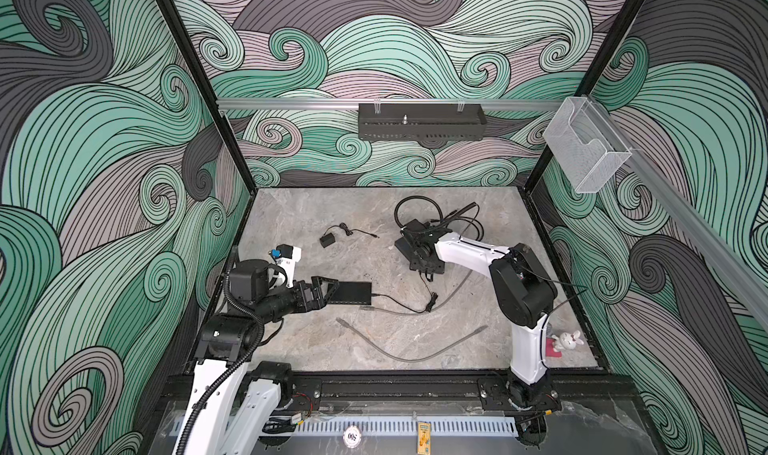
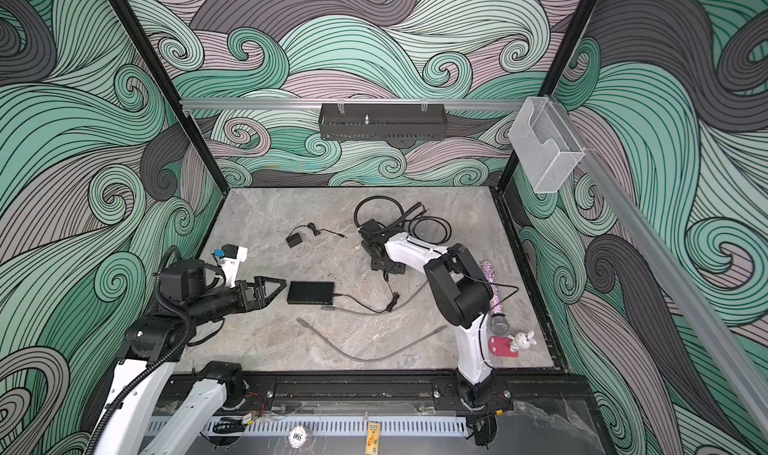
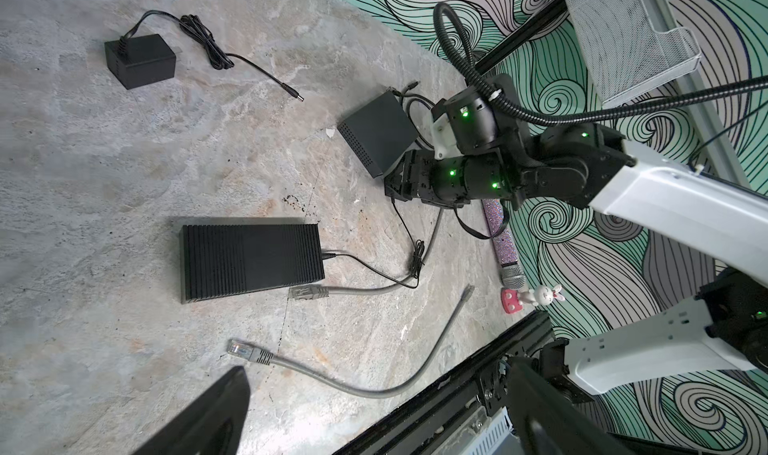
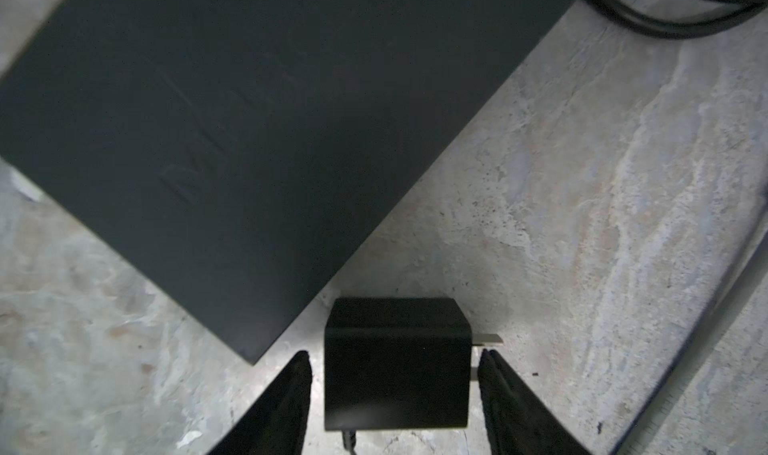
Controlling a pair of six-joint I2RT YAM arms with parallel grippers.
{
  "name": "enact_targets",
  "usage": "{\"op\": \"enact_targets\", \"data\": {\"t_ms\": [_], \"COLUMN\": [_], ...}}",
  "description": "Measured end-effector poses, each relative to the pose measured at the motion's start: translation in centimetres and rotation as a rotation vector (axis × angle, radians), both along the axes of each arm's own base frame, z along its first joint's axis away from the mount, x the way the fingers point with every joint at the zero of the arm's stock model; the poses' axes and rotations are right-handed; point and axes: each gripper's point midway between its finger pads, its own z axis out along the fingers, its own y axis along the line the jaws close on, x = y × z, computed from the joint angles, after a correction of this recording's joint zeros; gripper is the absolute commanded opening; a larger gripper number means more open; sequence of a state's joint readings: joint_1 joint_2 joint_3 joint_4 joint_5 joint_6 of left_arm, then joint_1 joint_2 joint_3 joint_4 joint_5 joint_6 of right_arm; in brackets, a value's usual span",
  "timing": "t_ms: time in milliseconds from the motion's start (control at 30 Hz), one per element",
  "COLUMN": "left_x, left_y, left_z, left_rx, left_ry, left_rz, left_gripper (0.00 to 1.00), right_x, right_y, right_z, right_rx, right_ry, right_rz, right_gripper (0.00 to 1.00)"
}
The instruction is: Insert the plug into the switch port
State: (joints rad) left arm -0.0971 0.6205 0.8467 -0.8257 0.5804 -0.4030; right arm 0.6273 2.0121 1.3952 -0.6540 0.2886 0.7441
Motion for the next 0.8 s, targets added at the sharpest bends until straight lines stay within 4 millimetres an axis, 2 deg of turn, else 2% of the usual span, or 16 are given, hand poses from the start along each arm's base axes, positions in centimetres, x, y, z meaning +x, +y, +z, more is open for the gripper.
{"op": "enact_targets", "data": {"t_ms": [100,200,433,533,600,700,800], "left_x": [0.1,0.2,0.4,0.4,0.4,0.4,0.4], "left_y": [0.0,-0.1,-0.1,-0.1,-0.1,-0.1,-0.1], "left_z": [-0.1,-0.2,-0.2,-0.2,-0.2,-0.2,-0.2], "left_rx": [0.000,0.000,0.000,0.000,0.000,-0.001,-0.002], "left_ry": [0.004,0.009,0.009,0.010,0.010,0.010,0.012], "left_rz": [-0.001,-0.001,-0.002,-0.001,-0.001,-0.001,0.001], "left_gripper": [0.99,0.99,0.99,0.99,0.99,0.99,0.99], "right_x": [0.0,0.1,-0.5,-0.6,-0.3,0.1,0.4], "right_y": [-0.1,-0.2,-1.5,-2.3,-2.4,-0.3,5.2], "right_z": [-0.1,-0.1,0.7,2.8,5.3,8.9,11.0], "right_rx": [0.002,0.002,-0.030,-0.049,-0.061,-0.040,0.091], "right_ry": [0.001,-0.005,-0.030,-0.084,-0.153,-0.258,-0.313], "right_rz": [-0.015,-0.024,-0.027,-0.028,-0.006,0.092,0.284], "right_gripper": [0.52,0.36,0.36,0.36,0.36,0.36,0.34]}}
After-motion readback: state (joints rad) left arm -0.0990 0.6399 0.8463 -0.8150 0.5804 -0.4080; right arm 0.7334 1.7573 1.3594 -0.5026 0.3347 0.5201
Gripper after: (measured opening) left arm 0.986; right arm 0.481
